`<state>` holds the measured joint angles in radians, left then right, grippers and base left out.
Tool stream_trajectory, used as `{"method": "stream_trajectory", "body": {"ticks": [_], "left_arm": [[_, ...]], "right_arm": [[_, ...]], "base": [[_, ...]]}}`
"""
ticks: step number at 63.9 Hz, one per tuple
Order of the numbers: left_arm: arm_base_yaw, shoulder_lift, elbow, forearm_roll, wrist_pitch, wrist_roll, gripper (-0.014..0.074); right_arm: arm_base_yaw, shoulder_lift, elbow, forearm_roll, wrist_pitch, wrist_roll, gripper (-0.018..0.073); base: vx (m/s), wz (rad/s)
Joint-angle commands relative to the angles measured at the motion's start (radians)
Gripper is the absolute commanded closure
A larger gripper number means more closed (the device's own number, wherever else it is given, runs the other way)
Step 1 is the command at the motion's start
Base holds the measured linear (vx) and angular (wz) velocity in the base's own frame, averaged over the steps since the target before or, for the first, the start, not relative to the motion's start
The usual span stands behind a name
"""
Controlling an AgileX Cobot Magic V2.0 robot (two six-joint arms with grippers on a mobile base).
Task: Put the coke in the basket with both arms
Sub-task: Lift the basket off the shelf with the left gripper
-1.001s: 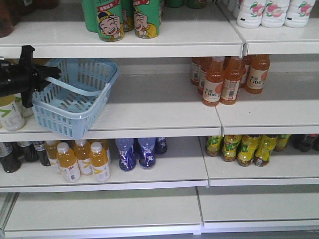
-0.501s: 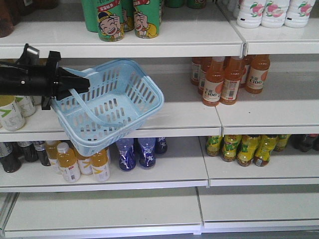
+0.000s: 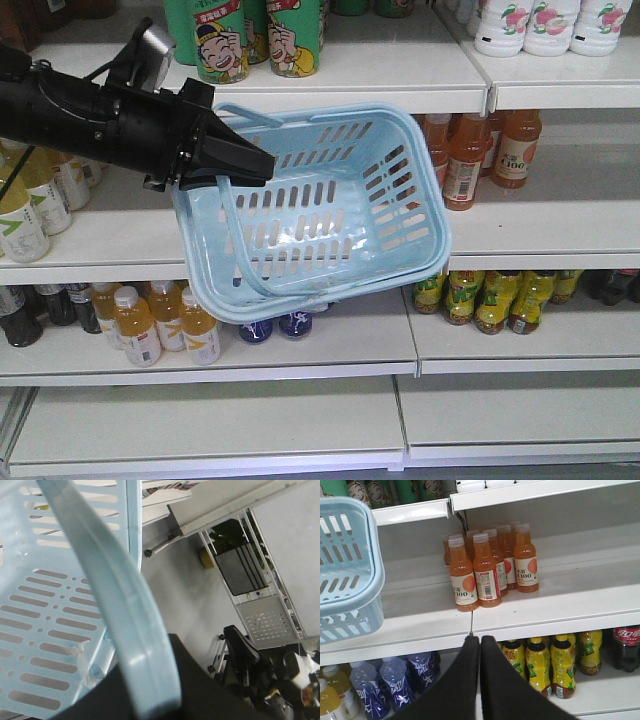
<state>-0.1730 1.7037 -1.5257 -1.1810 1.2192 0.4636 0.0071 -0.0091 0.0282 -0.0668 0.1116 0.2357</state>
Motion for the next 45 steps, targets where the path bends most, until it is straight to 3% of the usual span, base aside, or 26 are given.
{"method": "stream_trajectory", "body": {"ticks": [1,15,23,28,45], "left_arm": [[-0.041,-0.121,0.002,-0.087,0.027,-0.005,0.0604],[-0.094,-0.309,0.222,-0.097,0.020,0.008,0.0604],[-0.094,-0.397,0.337,-0.175,0.015,0.011,0.0604],[-0.094,-0.429,0.361,-0.203,0.027,0.011,0.0604],[-0.094,-0.476,0.362,-0.184,0.026,0.011,0.0604]], "right_arm": [[-0.004,-0.018,0.015,-0.005,-0.077,-0.002,0.0564],[-0.004,-0.018,0.015,-0.005,-0.077,-0.002,0.0564],[-0.004,-0.018,0.015,-0.005,-0.077,-0.002,0.0564],[-0.004,-0.018,0.015,-0.005,-0.077,-0.002,0.0564],[-0.004,-0.018,0.015,-0.005,-0.077,-0.002,0.0564]], "base": [[0.00,0.00],[0.00,0.00],[0.00,0.00],[0.00,0.00],[0.00,0.00]]}}
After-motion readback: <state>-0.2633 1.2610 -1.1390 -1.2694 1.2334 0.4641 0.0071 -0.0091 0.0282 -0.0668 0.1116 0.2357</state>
